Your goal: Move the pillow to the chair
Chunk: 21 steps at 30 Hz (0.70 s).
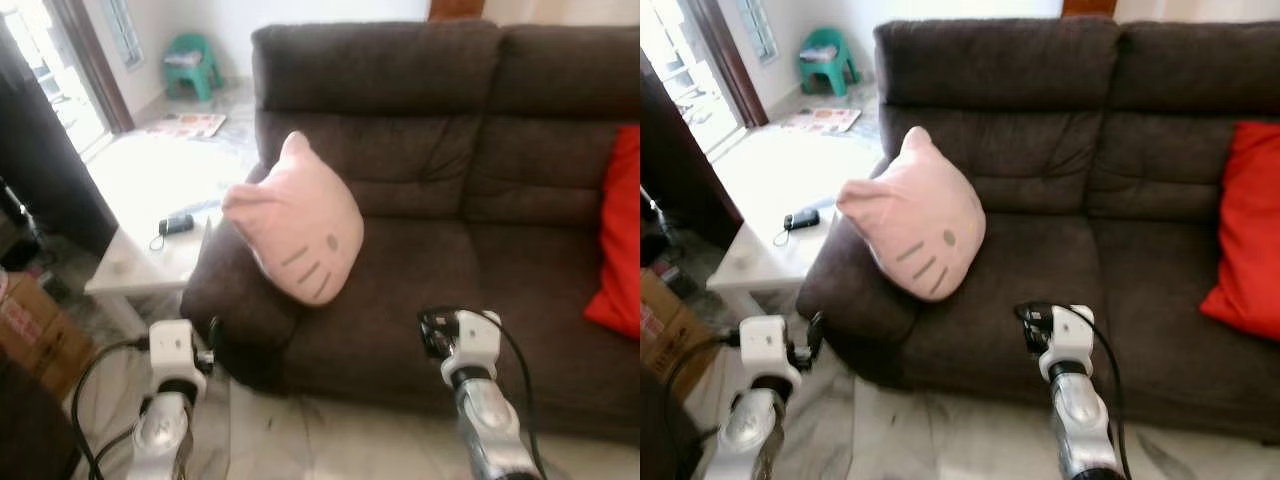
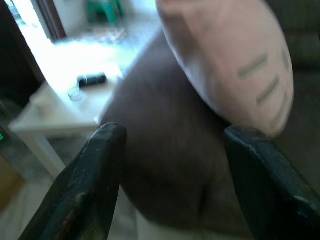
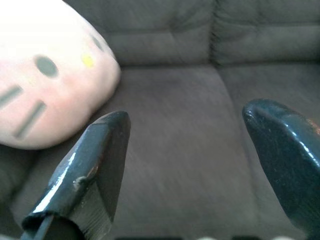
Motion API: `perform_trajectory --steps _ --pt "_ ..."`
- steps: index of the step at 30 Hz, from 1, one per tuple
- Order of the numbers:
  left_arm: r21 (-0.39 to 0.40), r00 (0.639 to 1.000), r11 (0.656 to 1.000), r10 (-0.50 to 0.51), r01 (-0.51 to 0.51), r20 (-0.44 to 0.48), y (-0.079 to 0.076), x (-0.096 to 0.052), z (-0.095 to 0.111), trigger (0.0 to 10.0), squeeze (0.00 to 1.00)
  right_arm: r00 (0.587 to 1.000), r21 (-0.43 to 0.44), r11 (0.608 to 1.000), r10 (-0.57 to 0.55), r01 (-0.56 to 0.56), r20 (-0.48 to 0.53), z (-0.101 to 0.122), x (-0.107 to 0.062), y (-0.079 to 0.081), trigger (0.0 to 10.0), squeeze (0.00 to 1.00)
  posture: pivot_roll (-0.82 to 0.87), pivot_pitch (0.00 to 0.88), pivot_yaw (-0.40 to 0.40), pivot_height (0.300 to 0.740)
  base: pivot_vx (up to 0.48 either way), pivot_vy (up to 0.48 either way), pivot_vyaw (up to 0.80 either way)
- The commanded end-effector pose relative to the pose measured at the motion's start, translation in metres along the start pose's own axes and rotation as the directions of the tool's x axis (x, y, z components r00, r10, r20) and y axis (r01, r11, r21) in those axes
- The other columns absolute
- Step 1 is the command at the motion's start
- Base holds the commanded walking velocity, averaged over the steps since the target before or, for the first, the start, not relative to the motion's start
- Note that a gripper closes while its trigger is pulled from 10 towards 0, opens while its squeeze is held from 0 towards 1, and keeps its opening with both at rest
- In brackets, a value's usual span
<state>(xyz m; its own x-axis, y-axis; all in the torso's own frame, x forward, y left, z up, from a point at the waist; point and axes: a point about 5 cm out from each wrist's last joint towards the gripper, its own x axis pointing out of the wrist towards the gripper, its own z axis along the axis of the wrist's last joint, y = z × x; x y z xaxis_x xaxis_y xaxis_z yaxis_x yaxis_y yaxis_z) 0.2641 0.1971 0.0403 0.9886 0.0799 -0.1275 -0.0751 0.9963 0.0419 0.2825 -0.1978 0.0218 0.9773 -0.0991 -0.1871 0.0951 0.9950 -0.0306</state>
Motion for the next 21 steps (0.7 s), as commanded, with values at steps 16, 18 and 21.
perform_trajectory --steps 16,18,21 --pt "-0.026 0.892 0.999 0.011 -0.025 -0.452 0.025 -0.038 -0.093 10.0 0.00 0.744 -0.136 0.981 -0.191 0.136 -0.640 -0.109 -0.077 -0.064 10.0 0.00 0.05 0.000 0.014 0.740 0.000 0.000 0.00" --pt "-0.032 0.864 0.999 0.010 -0.029 -0.503 0.024 -0.047 -0.103 10.0 0.00 0.691 -0.161 0.983 -0.179 0.091 -0.701 -0.123 -0.094 -0.064 10.0 0.00 0.05 0.000 0.013 0.740 0.000 0.000 0.00" --pt "-0.020 0.830 1.000 0.005 -0.020 -0.558 0.023 -0.056 -0.113 10.0 0.00 0.668 -0.168 0.982 -0.181 0.085 -0.722 -0.130 -0.104 -0.063 10.0 0.00 0.06 0.000 0.012 0.740 0.000 0.000 0.00"
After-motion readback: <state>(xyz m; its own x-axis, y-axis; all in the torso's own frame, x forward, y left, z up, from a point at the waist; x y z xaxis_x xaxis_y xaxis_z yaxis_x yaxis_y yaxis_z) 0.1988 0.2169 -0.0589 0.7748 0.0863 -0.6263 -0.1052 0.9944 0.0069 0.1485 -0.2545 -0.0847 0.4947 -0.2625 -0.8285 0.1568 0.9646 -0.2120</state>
